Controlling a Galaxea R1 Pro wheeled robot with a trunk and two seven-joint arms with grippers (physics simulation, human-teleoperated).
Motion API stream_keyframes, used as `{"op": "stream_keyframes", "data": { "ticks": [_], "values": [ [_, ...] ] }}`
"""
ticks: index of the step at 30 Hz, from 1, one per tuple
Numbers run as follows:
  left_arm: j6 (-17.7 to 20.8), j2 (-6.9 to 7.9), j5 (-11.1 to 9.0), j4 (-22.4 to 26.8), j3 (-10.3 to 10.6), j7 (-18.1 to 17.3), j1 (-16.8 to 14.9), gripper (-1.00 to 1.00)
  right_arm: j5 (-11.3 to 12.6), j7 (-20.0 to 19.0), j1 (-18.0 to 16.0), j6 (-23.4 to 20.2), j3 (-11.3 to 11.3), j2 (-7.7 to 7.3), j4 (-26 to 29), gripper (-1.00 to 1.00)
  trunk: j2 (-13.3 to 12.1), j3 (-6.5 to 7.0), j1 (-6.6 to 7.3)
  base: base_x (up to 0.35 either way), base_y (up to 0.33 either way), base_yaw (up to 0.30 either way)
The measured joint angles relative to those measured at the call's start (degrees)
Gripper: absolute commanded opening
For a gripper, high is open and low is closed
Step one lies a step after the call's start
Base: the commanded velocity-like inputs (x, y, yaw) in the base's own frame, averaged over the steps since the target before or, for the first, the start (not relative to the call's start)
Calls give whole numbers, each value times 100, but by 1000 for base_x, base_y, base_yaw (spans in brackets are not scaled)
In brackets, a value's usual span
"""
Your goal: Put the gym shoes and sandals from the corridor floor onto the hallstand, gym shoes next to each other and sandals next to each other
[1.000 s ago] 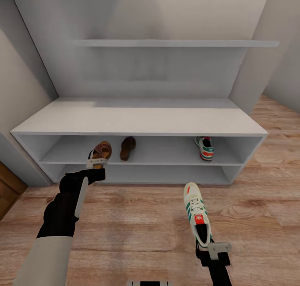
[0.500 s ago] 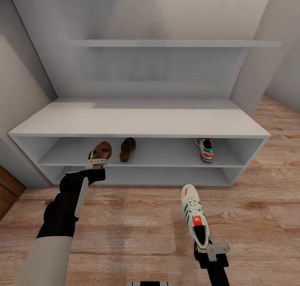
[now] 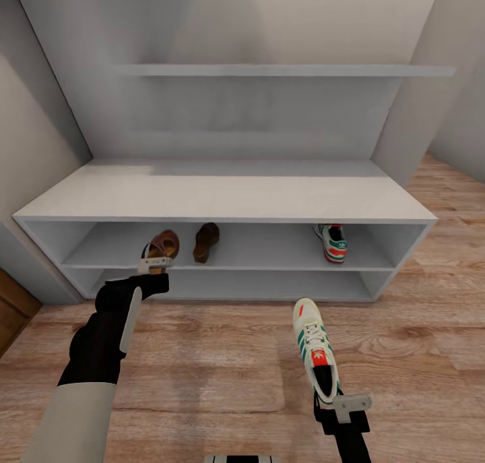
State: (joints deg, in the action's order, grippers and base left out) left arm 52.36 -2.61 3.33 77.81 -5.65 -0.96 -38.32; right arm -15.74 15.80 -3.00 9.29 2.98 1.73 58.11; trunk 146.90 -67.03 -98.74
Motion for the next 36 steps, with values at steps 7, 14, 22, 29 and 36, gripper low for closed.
{"op": "stream_keyframes", "data": {
  "ticks": [7,14,22,29,36],
  "values": [
    [37,6,4,-213,-19,8,-8,-100,1,0,-1,0,0,7,6,-100,0,0,0,0,0,0],
    [251,6,-4,-279,-23,10,-40,-100,2,7,1,0,0,18,7,-100,0,0,0,0,0,0],
    [435,6,8,-282,-23,14,-58,-100,2,9,1,0,1,20,7,-100,0,0,0,0,0,0],
    [453,3,-6,-209,-13,18,-54,-100,3,9,1,0,2,20,7,-100,0,0,0,0,0,0],
    [434,-2,-1,-243,-2,24,-53,-100,7,9,1,0,1,26,7,-100,0,0,0,0,0,0]
  ]
}}
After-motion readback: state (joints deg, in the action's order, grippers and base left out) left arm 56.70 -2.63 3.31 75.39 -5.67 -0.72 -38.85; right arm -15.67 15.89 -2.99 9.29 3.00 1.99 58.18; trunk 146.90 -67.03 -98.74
